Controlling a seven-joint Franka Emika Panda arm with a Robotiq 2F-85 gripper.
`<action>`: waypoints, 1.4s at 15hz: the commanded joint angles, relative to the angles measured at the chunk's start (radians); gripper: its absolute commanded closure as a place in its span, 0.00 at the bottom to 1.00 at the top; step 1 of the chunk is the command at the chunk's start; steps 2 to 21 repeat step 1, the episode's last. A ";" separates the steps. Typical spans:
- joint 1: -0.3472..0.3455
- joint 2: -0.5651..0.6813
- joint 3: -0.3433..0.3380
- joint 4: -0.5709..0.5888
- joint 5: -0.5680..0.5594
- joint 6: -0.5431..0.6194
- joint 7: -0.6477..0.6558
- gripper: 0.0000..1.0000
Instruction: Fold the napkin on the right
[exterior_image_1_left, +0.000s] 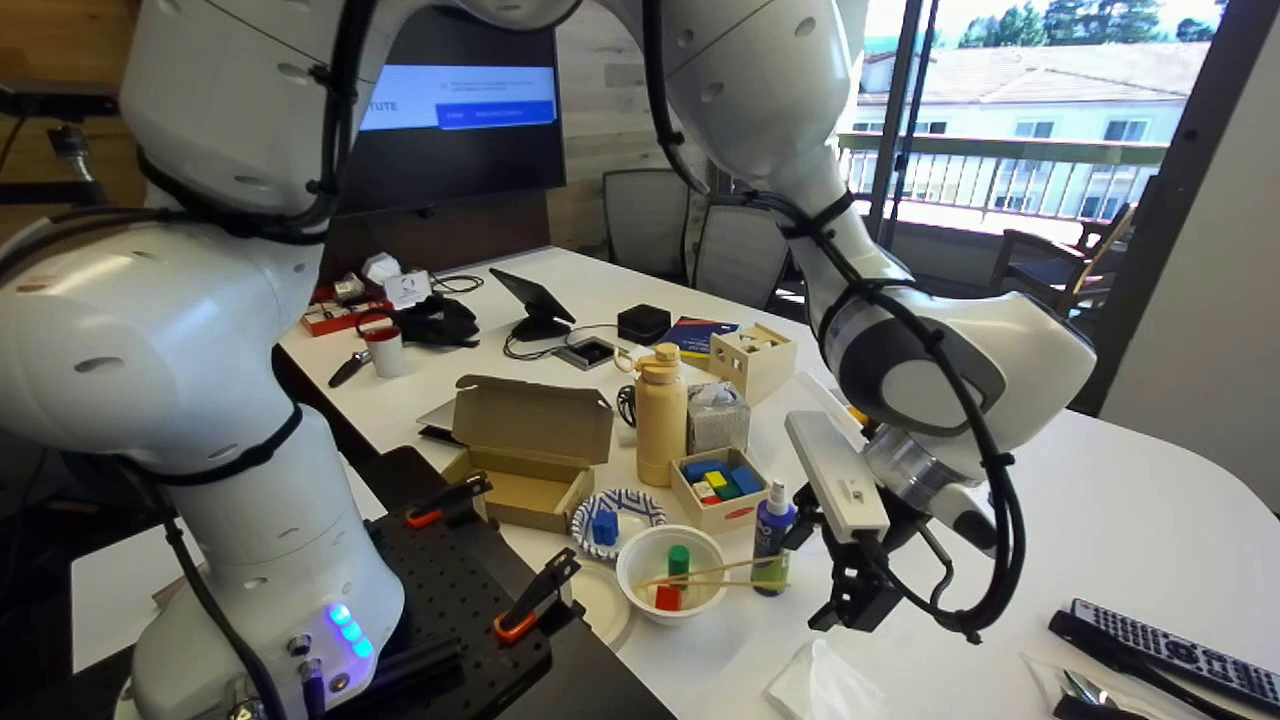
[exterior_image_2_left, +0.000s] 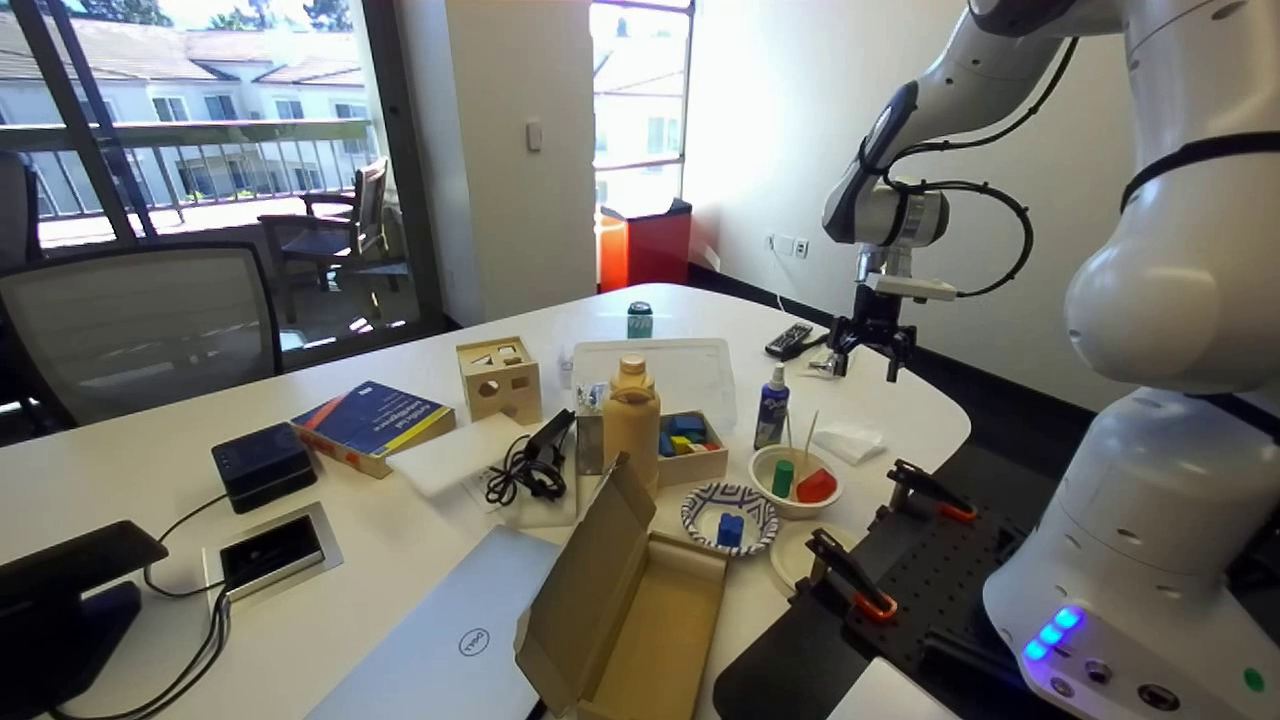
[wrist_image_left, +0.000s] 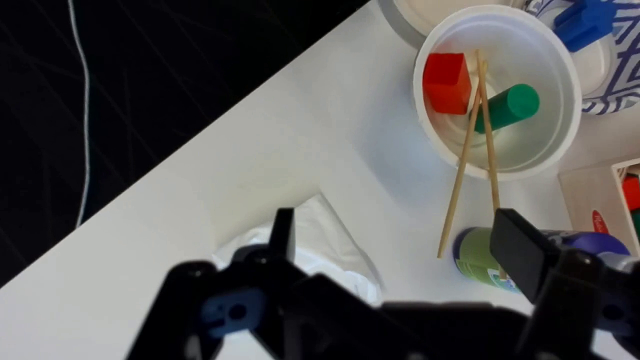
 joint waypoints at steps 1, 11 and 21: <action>0.021 -0.041 -0.014 0.006 0.006 -0.082 -0.058 0.00; 0.021 -0.041 -0.014 0.006 0.006 -0.082 -0.058 0.00; 0.021 -0.041 -0.014 0.006 0.006 -0.082 -0.058 0.00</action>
